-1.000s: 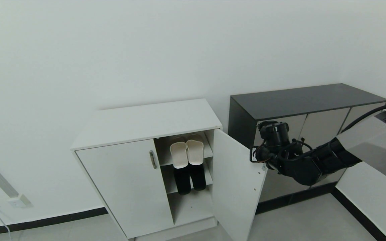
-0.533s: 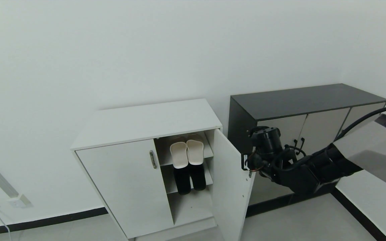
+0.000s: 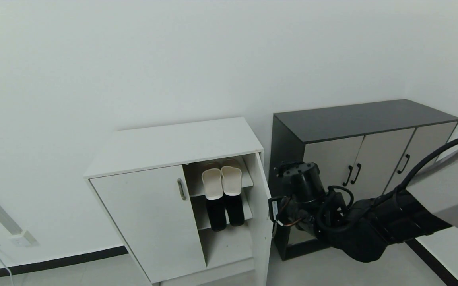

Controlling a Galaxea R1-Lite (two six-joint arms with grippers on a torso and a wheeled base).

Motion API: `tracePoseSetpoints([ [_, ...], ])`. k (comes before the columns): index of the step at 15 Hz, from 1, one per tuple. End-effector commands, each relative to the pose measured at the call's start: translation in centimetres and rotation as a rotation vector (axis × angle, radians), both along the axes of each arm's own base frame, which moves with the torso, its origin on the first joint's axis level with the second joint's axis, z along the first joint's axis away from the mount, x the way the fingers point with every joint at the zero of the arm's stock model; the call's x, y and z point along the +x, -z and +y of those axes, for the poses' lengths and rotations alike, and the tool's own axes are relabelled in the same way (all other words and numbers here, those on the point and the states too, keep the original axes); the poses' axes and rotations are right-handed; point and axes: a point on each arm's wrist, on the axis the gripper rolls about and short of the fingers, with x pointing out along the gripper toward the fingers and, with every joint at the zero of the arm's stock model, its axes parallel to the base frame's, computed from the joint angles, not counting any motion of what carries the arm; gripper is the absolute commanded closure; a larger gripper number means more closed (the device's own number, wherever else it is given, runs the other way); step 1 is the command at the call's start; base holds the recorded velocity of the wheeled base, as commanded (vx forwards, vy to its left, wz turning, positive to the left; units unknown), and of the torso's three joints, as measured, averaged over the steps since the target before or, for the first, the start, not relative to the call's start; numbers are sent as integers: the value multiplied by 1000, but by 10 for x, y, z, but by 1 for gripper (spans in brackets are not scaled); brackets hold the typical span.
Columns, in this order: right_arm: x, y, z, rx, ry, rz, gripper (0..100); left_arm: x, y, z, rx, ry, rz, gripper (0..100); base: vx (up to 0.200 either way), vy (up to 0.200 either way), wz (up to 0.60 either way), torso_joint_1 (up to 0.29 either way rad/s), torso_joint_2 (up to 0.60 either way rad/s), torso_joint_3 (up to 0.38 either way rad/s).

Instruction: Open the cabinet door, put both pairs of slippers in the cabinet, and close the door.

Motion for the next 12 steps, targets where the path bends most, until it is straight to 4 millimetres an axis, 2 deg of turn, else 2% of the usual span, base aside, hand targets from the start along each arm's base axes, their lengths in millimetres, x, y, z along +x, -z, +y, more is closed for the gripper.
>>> tracePoseSetpoints([
  [1, -10, 13, 15, -19, -46, 24, 100, 0, 0, 0, 0, 1, 1, 100, 0, 0, 0, 0, 0, 0],
  [3, -11, 27, 27, 1, -65, 25, 100, 0, 0, 0, 0, 1, 1, 100, 0, 0, 0, 0, 0, 0],
  [6, -18, 25, 33, 69, -124, 2, 100, 0, 0, 0, 0, 1, 1, 100, 0, 0, 0, 0, 0, 0],
  [9, -22, 19, 24, 112, -154, -60, 100, 0, 0, 0, 0, 1, 1, 100, 0, 0, 0, 0, 0, 0],
  [12, -15, 18, 9, 58, -151, -128, 100, 0, 0, 0, -1, 1, 1, 100, 0, 0, 0, 0, 0, 0],
])
